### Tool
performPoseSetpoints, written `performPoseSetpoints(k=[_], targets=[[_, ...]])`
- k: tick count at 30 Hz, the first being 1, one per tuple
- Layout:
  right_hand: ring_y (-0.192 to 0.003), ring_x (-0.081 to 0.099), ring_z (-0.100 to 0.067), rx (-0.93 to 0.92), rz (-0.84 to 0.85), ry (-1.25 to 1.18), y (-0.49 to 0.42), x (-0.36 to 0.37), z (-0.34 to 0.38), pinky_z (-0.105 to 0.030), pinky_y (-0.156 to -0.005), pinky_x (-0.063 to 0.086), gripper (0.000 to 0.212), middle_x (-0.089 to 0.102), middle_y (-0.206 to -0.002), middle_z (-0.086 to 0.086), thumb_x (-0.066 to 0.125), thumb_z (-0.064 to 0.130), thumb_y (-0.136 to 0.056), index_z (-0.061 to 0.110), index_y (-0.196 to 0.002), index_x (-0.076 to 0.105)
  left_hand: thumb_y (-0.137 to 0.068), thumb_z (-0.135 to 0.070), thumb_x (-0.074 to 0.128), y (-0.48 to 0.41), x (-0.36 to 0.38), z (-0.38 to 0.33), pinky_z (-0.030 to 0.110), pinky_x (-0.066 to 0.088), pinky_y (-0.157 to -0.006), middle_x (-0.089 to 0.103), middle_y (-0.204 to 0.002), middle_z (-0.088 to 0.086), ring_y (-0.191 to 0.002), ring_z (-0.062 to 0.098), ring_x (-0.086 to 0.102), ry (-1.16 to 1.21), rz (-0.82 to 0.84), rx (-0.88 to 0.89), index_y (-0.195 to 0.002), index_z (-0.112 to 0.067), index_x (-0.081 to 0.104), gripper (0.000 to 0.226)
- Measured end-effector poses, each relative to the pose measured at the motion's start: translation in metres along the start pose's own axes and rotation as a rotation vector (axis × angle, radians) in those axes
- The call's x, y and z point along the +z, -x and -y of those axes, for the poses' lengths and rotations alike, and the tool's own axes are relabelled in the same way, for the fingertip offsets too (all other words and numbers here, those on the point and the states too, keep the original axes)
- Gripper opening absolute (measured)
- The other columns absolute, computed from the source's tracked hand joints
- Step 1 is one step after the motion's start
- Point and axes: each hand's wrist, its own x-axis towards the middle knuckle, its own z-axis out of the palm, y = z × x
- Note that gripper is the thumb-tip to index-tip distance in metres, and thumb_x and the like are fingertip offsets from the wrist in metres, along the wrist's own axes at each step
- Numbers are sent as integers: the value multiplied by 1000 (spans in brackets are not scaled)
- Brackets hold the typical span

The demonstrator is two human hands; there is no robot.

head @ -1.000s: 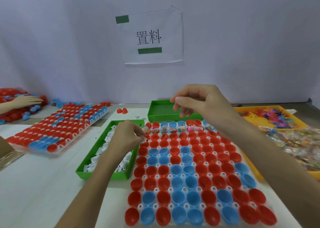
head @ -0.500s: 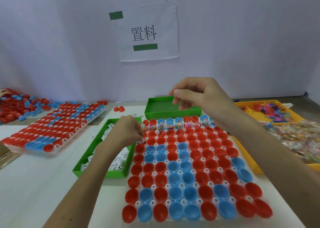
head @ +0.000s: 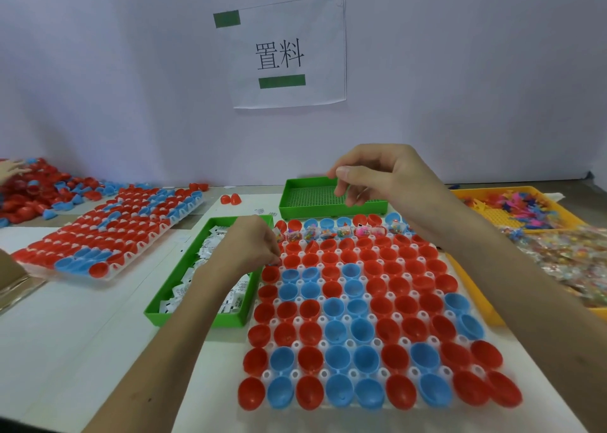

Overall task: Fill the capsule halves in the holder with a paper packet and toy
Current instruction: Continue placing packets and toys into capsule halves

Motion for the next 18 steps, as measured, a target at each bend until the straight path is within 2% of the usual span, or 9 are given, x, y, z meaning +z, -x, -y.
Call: performPoseSetpoints(k=[2, 4, 6, 9, 13, 15, 18], targets=[[-67, 65, -15, 5, 10, 2, 0, 1, -1, -35, -76, 56, 15, 72, -74, 1, 62, 8, -96, 15, -90, 73, -77, -9, 84, 0, 1, -2, 15, 45, -69, 77, -84, -2, -67, -6, 58, -22, 0, 4, -84, -14, 81, 9], [-68, 65, -15, 9, 20, 10, 1, 3, -1, -36, -76, 56, 14, 72, -75, 1, 61, 9, -97, 14, -91, 73, -77, -9, 83, 0, 2, -2, 15, 45, -70, 77, -85, -3, -67, -7, 57, -25, 3, 4, -84, -14, 81, 9], [-68, 65, -16, 10, 26, 14, 1, 4, -1, -36, -77, 56, 14, 72, -75, 0, 61, 9, -97, 15, -91, 73, -79, -8, 81, 1, 2, 0, 14, 46, -68, 77, -84, -5, -69, -6, 60, -26, 18, 8, -84, -16, 81, 10], [-68, 65, -17, 13, 20, 5, 1, 3, -1, -38, -78, 56, 15, 72, -75, 0, 61, 8, -97, 14, -91, 73, -81, -5, 77, 2, 4, 3, 21, 55, -77, 77, -84, -5, -76, 0, 66, -11, 40, 19, -84, -18, 82, 13], [-69, 65, -16, 17, 15, 11, 0, 0, -1, -37, -77, 57, 14, 72, -75, 0, 61, 9, -97, 14, -92, 74, -77, -6, 83, 1, 1, 10, 9, 50, -65, 72, -73, -12, -66, -3, 67, 89, 33, 17, -76, -20, 80, 15], [-69, 65, -17, 22, 14, 16, -1, -1, -3, -36, -77, 56, 14, 72, -75, 0, 61, 9, -97, 14, -92, 74, -73, -9, 87, 1, 1, 12, 9, 48, -60, 71, -68, -14, -61, -4, 66, 124, 3, 15, -67, -25, 76, 20], [-69, 66, -16, 23, 11, 21, -2, -2, -4, -37, -77, 56, 15, 73, -75, 0, 61, 10, -97, 15, -91, 74, -69, -16, 91, -1, 3, 16, 15, 43, -63, 70, -70, -16, -62, -4, 58, 145, -41, 0, -59, -28, 73, 23]])
